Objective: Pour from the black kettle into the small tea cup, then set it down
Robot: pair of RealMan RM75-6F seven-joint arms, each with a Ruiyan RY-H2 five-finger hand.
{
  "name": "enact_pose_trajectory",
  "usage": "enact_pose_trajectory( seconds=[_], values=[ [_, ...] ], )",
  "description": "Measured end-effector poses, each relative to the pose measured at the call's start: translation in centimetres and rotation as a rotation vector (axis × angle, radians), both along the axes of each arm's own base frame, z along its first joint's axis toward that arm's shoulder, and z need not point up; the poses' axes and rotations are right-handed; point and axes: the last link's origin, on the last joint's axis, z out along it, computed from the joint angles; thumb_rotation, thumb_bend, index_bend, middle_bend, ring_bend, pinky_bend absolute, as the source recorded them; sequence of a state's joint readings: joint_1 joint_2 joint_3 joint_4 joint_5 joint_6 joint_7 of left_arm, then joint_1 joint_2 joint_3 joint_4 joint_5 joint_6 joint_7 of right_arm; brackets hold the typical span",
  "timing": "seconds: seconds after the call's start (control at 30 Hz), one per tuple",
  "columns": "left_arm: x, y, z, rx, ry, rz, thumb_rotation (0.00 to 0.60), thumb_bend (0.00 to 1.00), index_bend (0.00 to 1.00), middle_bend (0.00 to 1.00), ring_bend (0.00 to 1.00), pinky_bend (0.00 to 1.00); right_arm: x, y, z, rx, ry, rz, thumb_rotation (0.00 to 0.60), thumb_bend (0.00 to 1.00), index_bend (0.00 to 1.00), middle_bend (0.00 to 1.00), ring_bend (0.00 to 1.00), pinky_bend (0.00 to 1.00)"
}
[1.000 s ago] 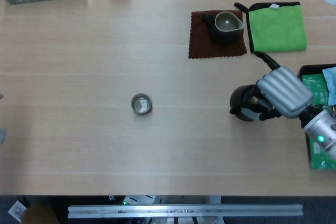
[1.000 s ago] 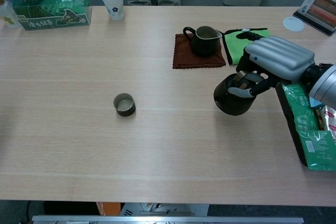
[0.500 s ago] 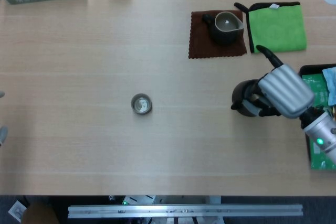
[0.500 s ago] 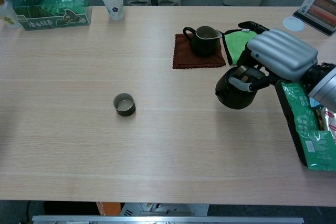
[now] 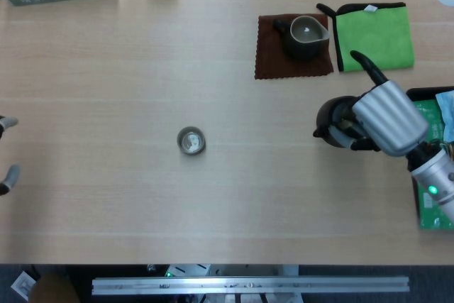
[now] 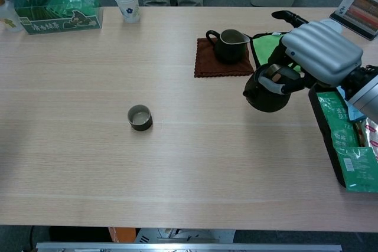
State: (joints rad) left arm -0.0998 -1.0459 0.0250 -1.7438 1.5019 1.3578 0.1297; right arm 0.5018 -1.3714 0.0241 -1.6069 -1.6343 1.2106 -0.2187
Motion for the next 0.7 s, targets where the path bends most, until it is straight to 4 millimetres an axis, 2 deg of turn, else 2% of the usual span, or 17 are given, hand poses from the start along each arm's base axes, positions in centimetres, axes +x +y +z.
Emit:
enact_pose_trajectory(
  seconds=[0.33,0.5,0.7],
  values=[
    [2.8,2.7,-2.2,-0.161,-0.023,-0.107,0.600,0.31,0.16,0.22,0.26,0.21,0.3,-0.5,1.4,-0.046,-0.057,-0.028,0.459,0.34,0.97,0.89,0.95,0.00],
    [4.9,4.0,-4.3,-0.274,-0.057,-0.157,0.600,0.31,0.15,0.21,0.26,0.21,0.3,-0.8,2.6,-0.075,-0.076,-0.043,0.460,0.34,0.97,0.89,0.95,0.00],
    [7.5,5.2,-7.6,-0.381,-0.096,-0.214,0.600,0.31,0.16,0.21,0.26,0.21,0.1,-1.0,3.7,-0.098,-0.091,-0.065,0.460,0.34,0.97,0.89,0.95,0.00]
  ],
)
